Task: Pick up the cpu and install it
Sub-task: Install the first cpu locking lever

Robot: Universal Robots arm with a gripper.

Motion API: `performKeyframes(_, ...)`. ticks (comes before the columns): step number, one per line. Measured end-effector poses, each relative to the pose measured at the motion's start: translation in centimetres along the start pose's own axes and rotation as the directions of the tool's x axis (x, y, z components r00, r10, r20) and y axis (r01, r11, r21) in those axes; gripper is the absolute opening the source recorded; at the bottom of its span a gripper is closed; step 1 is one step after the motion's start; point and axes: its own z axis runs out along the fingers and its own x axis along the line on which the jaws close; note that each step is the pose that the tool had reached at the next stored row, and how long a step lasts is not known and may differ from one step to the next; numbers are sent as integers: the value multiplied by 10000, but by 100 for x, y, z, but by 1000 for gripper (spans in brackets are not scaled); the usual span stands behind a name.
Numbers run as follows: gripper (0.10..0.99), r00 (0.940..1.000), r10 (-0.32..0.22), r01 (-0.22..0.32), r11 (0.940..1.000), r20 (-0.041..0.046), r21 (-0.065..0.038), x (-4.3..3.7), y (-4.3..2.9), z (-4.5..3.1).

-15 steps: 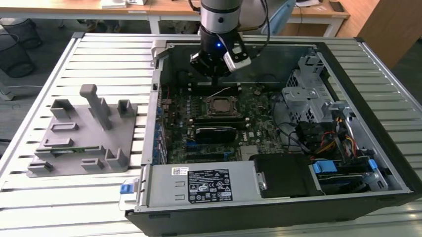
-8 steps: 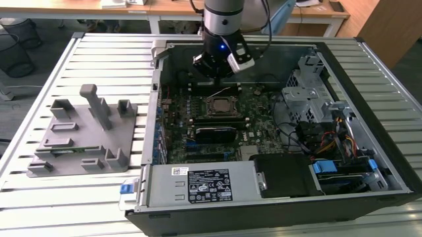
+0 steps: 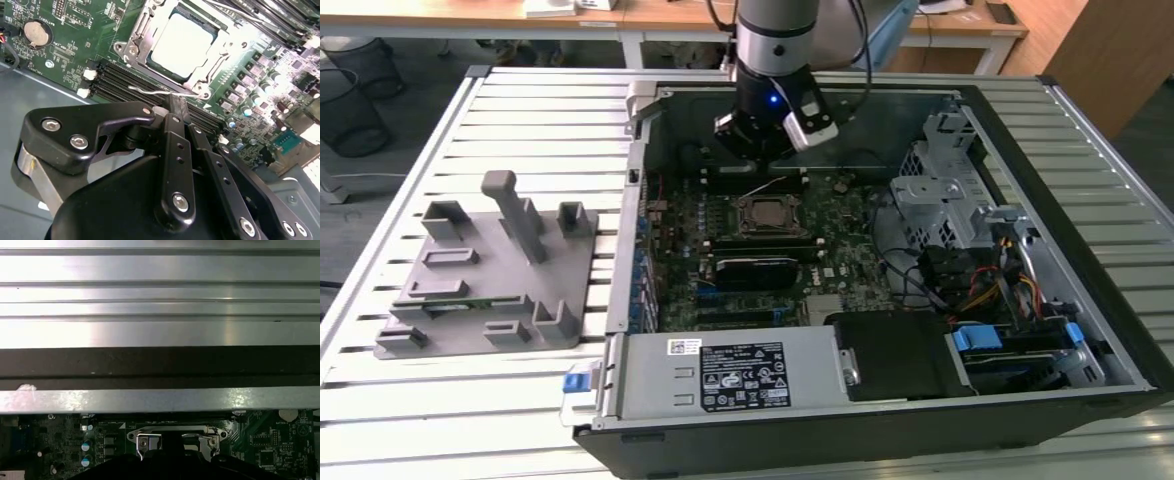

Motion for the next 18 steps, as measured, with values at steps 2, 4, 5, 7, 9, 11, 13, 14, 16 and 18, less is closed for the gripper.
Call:
performKeyframes(2,106,10000,1,-1,10000,0,0,-9,1,15)
performKeyframes(4,106,10000,1,-1,10000,0,0,-20,2,27)
performKeyframes(5,106,10000,0,0,10000,0,0,-25,3,32)
performKeyframes(7,106,10000,0,0,10000,-1,1,-33,5,40)
performKeyframes(9,106,10000,2,-2,10000,0,0,-36,7,49)
performKeyframes(11,106,10000,0,0,10000,0,1,-38,10,62)
performKeyframes(13,106,9999,-115,115,9999,-7,3,-39,11,74)
performKeyframes(14,106,9998,-199,199,9998,-12,2,-39,12,79)
performKeyframes(16,106,9996,-281,281,9996,-18,2,-48,17,88)
performKeyframes(18,106,9996,-290,290,9996,-18,0,-59,28,97)
